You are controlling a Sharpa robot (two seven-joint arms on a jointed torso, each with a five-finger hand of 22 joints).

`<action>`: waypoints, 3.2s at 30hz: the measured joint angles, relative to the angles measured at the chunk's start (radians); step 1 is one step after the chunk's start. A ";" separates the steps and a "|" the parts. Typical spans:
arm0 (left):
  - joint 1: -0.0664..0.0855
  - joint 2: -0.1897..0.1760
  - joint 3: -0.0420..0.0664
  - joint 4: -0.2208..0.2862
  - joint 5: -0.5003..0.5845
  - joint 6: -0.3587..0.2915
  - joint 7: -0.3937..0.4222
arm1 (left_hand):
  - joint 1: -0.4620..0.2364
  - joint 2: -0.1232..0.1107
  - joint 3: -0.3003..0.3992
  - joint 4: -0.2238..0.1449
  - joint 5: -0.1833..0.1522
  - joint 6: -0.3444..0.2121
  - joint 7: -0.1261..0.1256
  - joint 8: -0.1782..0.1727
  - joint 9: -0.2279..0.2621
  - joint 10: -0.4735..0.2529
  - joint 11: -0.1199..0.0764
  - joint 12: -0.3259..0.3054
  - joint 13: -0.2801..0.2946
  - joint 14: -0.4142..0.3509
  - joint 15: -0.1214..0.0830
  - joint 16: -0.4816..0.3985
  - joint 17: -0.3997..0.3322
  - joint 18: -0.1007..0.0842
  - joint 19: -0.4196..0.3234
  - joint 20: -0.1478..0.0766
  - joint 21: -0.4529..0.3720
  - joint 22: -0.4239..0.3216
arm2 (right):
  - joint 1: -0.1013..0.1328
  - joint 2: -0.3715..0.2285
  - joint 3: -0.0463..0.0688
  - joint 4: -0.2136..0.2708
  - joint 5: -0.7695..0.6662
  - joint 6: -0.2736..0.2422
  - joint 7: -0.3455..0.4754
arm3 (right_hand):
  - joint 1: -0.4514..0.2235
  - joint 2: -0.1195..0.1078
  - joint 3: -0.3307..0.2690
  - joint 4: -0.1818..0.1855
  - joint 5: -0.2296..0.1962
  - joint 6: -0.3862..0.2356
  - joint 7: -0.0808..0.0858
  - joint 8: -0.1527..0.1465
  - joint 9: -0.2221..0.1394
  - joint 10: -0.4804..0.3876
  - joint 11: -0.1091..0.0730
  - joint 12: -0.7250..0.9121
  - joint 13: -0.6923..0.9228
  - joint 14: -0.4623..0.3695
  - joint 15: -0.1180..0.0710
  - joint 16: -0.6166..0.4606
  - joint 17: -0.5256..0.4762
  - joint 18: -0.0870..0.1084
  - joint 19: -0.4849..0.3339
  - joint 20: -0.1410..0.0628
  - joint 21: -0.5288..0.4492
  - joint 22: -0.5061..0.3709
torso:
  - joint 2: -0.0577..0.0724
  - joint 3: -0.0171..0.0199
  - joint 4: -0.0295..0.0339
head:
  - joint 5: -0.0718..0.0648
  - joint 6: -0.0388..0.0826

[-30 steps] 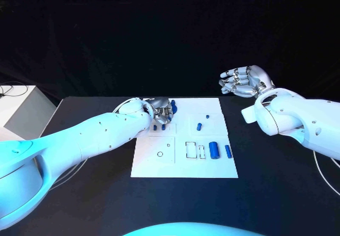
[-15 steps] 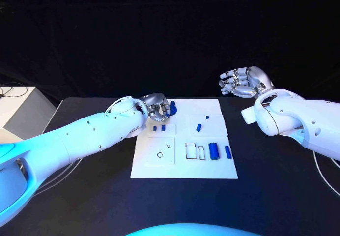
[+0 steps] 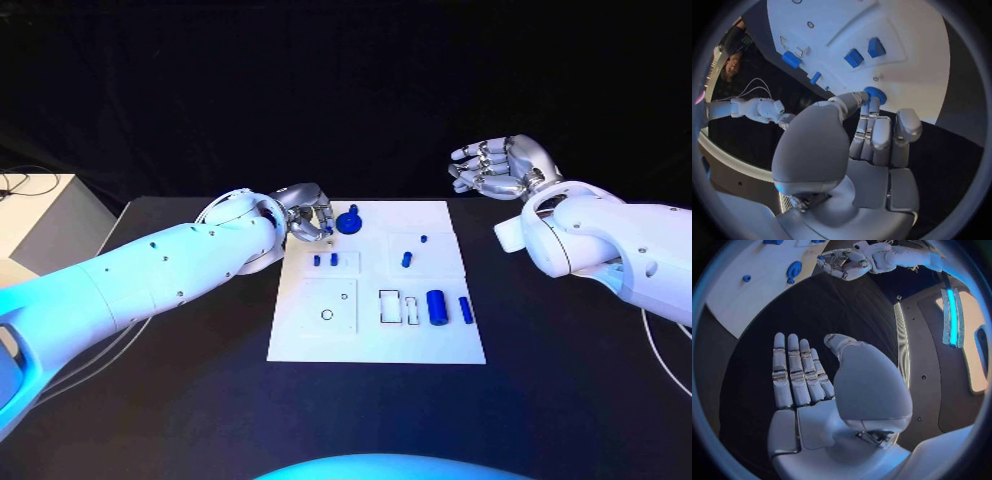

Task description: Assemble the parts on the task board

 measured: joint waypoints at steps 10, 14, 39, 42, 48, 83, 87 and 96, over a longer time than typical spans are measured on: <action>0.000 0.025 -0.001 -0.043 -0.016 0.021 -0.006 | 0.000 0.000 0.000 0.000 0.000 0.002 -0.002 -0.001 0.003 0.002 -0.002 -0.005 0.000 0.000 0.000 0.000 -0.002 0.000 0.000 0.000 0.000 0.000 | 0.000 0.001 0.000 0.000 0.000 0.001 0.000 | 0.000 0.000 0.000 0.000 0.000 0.000 0.000 0.000 0.000 0.000 0.000 0.000 -0.001 0.004 0.004 0.000 -0.003 0.000 0.000 0.000 0.000 -0.004 | 0.002 0.0007 -0.0040 | 0.003 -0.004; -0.001 0.033 -0.005 -0.057 -0.026 0.027 -0.008 | 0.000 0.000 0.000 0.000 0.000 0.002 -0.002 -0.001 0.003 0.006 -0.001 -0.006 0.000 0.000 0.000 0.000 -0.002 0.000 0.000 0.000 0.000 0.000 | 0.000 0.001 0.000 -0.001 0.000 0.002 0.000 | 0.000 0.000 0.000 0.000 0.000 0.000 0.000 0.000 0.000 0.000 0.000 0.000 -0.001 0.004 0.004 0.000 -0.003 0.000 0.000 0.000 0.000 -0.004 | 0.002 0.0016 -0.0036 | 0.003 -0.006; -0.001 0.043 -0.008 -0.069 -0.044 0.056 -0.012 | 0.000 0.000 -0.003 -0.003 0.000 0.001 -0.002 -0.003 0.002 0.007 0.000 -0.006 0.000 0.000 0.000 0.000 -0.006 0.000 0.000 0.000 0.000 0.000 | 0.000 0.001 0.000 0.000 0.000 0.003 0.000 | 0.000 0.000 0.000 0.000 0.000 0.000 0.000 0.000 0.000 0.000 0.000 0.000 -0.001 0.003 0.003 0.000 -0.003 0.000 0.000 0.000 0.000 -0.004 | 0.000 0.0014 -0.0026 | 0.003 -0.010; -0.001 0.045 -0.008 -0.073 -0.044 0.059 -0.012 | 0.000 0.000 -0.003 -0.003 0.000 0.001 -0.002 -0.006 0.002 0.007 0.000 -0.006 0.000 0.000 0.000 0.000 -0.006 0.000 0.000 0.000 0.000 0.000 | 0.000 0.001 0.000 0.000 0.000 0.003 0.000 | 0.000 0.000 0.000 0.000 0.000 0.000 0.000 0.000 0.000 0.000 0.000 0.000 -0.001 0.003 0.004 0.000 -0.003 0.000 0.000 0.000 0.000 -0.004 | 0.000 0.0013 -0.0028 | 0.003 -0.010; -0.002 0.051 -0.011 -0.079 -0.045 0.064 -0.014 | 0.000 0.000 -0.003 -0.003 0.000 0.001 -0.002 -0.007 0.002 0.007 0.000 -0.006 0.000 0.000 0.000 0.000 -0.007 0.000 0.000 0.000 0.000 0.000 | 0.000 0.001 0.000 0.000 0.000 0.003 0.000 | 0.000 0.000 0.000 0.000 0.000 0.000 0.000 0.000 0.000 0.000 0.000 0.000 -0.001 0.003 0.004 0.000 -0.003 0.000 0.000 0.000 0.000 -0.004 | 0.001 0.0010 -0.0030 | 0.002 -0.012; 0.002 0.057 -0.030 -0.084 -0.046 0.069 -0.012 | -0.004 0.004 -0.021 -0.015 -0.011 0.014 -0.011 -0.008 0.011 0.025 -0.007 -0.012 0.011 0.000 0.000 0.000 -0.009 0.000 0.000 0.000 0.000 -0.006 | 0.000 0.000 0.000 0.000 0.000 0.004 0.000 | 0.000 0.000 0.000 0.000 0.004 0.000 0.000 0.000 -0.002 0.000 0.000 0.000 -0.001 0.003 0.003 -0.006 -0.007 0.000 0.000 0.000 0.000 -0.010 | 0.000 0.0017 -0.0021 | -0.002 -0.018; 0.002 0.056 -0.032 -0.084 -0.048 0.064 -0.011 | -0.004 0.004 -0.021 -0.015 -0.011 0.014 -0.011 -0.008 0.011 0.025 -0.007 -0.012 0.013 0.000 0.000 0.000 -0.015 0.000 -0.008 0.000 -0.006 -0.014 | 0.000 0.001 0.000 0.000 0.000 0.005 0.000 | 0.000 0.000 0.000 0.000 0.004 0.000 0.000 0.000 -0.002 0.000 0.000 0.000 -0.001 0.003 0.003 -0.006 -0.007 0.000 0.000 0.000 0.000 -0.010 | 0.000 0.0013 -0.0021 | -0.002 -0.018; 0.001 0.056 -0.034 -0.084 -0.051 0.057 -0.009 | -0.004 0.004 -0.031 -0.019 -0.011 -0.009 -0.007 -0.022 0.010 0.008 -0.005 -0.006 0.026 -0.006 -0.001 0.000 -0.027 0.000 -0.015 0.000 -0.017 -0.025 | 0.000 0.001 0.000 -0.002 0.000 0.006 0.000 | 0.000 0.000 0.000 0.000 0.004 0.000 0.000 0.000 -0.002 0.000 0.000 0.000 -0.001 0.004 0.004 -0.006 -0.007 0.000 0.000 0.000 0.000 -0.010 | 0.000 0.0012 -0.0022 | -0.001 -0.019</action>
